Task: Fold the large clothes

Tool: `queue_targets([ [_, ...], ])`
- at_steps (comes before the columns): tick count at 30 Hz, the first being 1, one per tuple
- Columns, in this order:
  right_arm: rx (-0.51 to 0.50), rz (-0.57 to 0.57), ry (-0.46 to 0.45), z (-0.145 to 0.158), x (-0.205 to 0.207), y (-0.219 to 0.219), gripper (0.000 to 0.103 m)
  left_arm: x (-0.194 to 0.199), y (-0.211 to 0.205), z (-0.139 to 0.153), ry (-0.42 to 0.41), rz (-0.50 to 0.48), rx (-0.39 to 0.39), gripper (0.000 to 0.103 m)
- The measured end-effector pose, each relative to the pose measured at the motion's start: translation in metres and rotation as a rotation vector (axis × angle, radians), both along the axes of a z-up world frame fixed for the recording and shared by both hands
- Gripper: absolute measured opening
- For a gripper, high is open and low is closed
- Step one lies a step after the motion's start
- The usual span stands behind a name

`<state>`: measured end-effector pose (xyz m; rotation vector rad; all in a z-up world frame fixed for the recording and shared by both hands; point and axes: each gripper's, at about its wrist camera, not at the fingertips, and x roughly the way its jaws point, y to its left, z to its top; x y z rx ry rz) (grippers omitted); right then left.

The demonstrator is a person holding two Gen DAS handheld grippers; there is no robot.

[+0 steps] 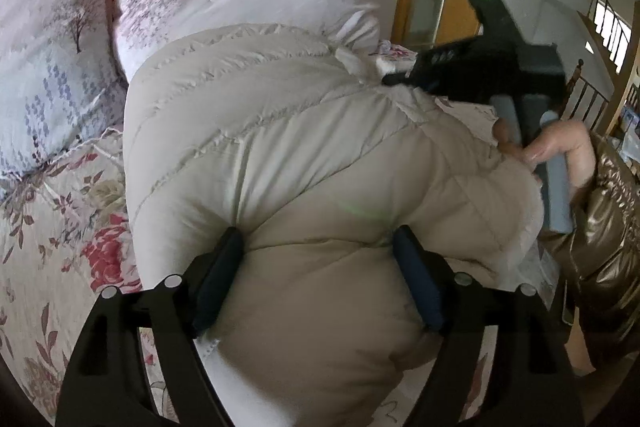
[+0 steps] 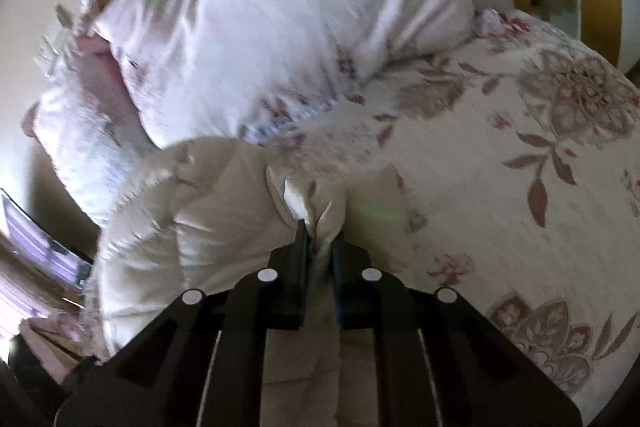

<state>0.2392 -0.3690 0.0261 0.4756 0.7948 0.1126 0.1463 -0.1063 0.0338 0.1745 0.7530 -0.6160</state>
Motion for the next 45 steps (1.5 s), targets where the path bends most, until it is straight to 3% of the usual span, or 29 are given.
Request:
queue_targets([
  [6, -0.029, -0.02, 0.038, -0.018, 0.005, 0.001, 0.013, 0.001, -0.005, -0.001, -0.012, -0.009, 0.01, 0.082],
  [14, 0.032, -0.03, 0.068, -0.031, 0.008, -0.006, 0.016, 0.003, -0.01, -0.003, -0.016, -0.017, 0.026, 0.082],
  [17, 0.025, -0.025, 0.072, -0.025, 0.004, -0.009, 0.027, 0.003, -0.012, -0.003, -0.016, -0.011, 0.039, 0.083],
  [18, 0.009, -0.03, 0.068, -0.02, -0.001, -0.01, 0.036, 0.004, -0.012, -0.003, -0.017, -0.01, 0.043, 0.083],
  [22, -0.059, -0.024, -0.022, 0.009, -0.037, -0.012, 0.043, 0.002, -0.012, -0.003, -0.026, -0.003, 0.058, 0.083],
  [29, -0.139, 0.195, -0.167, 0.043, -0.119, 0.023, 0.043, -0.001, -0.011, -0.003, -0.033, 0.006, 0.064, 0.083],
  [37, -0.222, 0.262, -0.132, 0.019, -0.155, 0.047, 0.043, -0.002, -0.011, -0.002, -0.034, 0.01, 0.066, 0.083],
  [42, -0.254, 0.253, -0.049, -0.006, -0.146, 0.048, 0.043, -0.002, -0.011, -0.002, -0.034, 0.009, 0.066, 0.085],
  [45, -0.211, 0.244, 0.006, -0.024, -0.135, 0.045, 0.043, -0.003, -0.012, -0.003, -0.038, 0.006, 0.071, 0.086],
])
